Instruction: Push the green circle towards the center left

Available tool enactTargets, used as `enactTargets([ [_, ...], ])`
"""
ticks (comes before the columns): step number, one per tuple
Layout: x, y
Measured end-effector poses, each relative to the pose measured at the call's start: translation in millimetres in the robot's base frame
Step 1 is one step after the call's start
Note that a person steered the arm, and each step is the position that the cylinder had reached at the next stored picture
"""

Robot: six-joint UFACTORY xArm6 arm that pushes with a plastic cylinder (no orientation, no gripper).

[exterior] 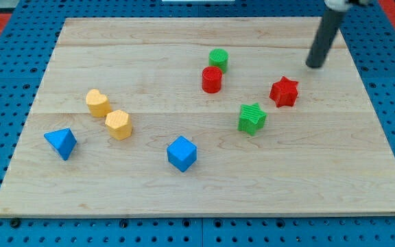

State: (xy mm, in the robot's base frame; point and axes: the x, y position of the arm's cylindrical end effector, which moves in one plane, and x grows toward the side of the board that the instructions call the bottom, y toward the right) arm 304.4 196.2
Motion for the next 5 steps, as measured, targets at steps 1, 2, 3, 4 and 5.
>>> enactTargets([
  [1,-5.9,-114.6],
  [2,8.6,-235.5],
  [3,64.0,-224.4],
  [4,77.6,-223.3],
  [5,72.4,-151.5],
])
